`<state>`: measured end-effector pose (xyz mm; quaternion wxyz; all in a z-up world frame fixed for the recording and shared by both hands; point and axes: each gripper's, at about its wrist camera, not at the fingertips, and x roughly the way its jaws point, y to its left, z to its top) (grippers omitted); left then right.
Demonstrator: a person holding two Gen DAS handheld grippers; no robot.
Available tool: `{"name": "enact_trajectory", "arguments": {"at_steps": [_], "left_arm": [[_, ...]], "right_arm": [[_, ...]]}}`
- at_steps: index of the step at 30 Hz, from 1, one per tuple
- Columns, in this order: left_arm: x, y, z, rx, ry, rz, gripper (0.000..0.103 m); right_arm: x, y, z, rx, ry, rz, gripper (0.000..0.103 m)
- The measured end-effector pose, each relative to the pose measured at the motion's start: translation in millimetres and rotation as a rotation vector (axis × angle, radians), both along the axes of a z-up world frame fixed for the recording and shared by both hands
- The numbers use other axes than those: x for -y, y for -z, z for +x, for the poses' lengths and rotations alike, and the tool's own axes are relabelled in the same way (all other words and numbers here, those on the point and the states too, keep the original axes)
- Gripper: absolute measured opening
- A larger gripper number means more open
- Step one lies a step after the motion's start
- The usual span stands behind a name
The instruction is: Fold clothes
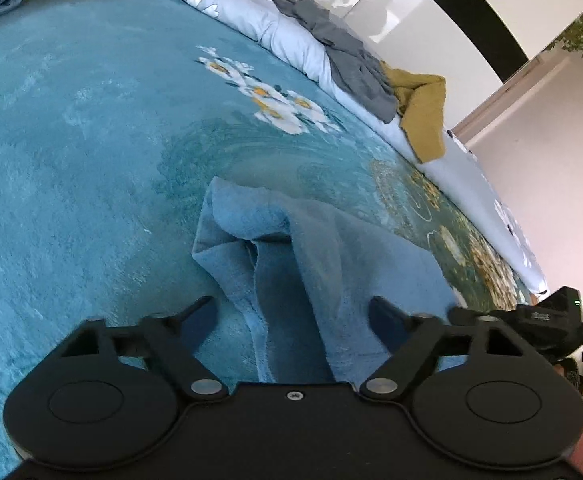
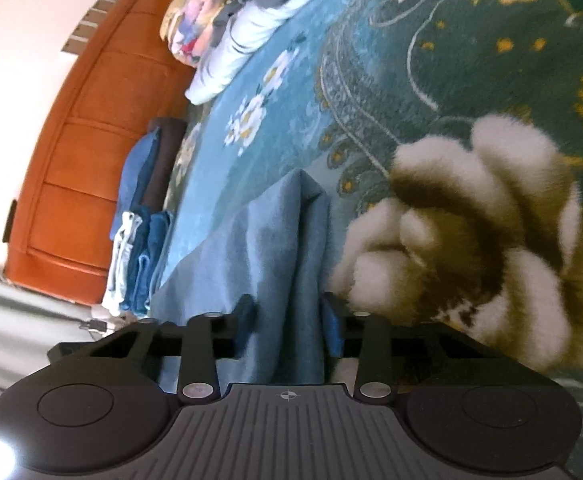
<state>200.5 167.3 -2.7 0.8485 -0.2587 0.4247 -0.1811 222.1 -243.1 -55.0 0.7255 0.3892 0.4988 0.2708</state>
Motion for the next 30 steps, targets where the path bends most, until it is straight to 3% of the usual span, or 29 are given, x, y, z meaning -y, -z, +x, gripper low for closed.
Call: {"name": "enact_trajectory", "arguments": {"at_steps": [3,5,11,15,26,30], "left_arm": [[-7,1,0,-0.011,-0.013,-0.032,0.043],[-4,3,-2,-0.016,-0.008,-0.045,0.025],[5,9,-11,-0.022,-0.052,-0.094,0.013],[11,3,-21,0.011,-0.084,-0.088,0.01],[8,-35,-46,0.105,-0.117,-0.109,0.01],[4,-29,-51,0.079,-0.145,-0.108,0.01]], "right_arm": [[-8,-2,3,0.0,-0.018,-0.011,0.024],[-14,-5,4,0.012,-0.033,-0.043,0.021],[-23,-16,6,0.046,-0.049,-0.104,0.015],[-28,-23,8,0.059,-0.051,-0.132,0.013],[-47,-85,21,0.207,-0.15,-0.194,0.01],[-58,-77,27,0.189,-0.184,-0.24,0.01]]}}
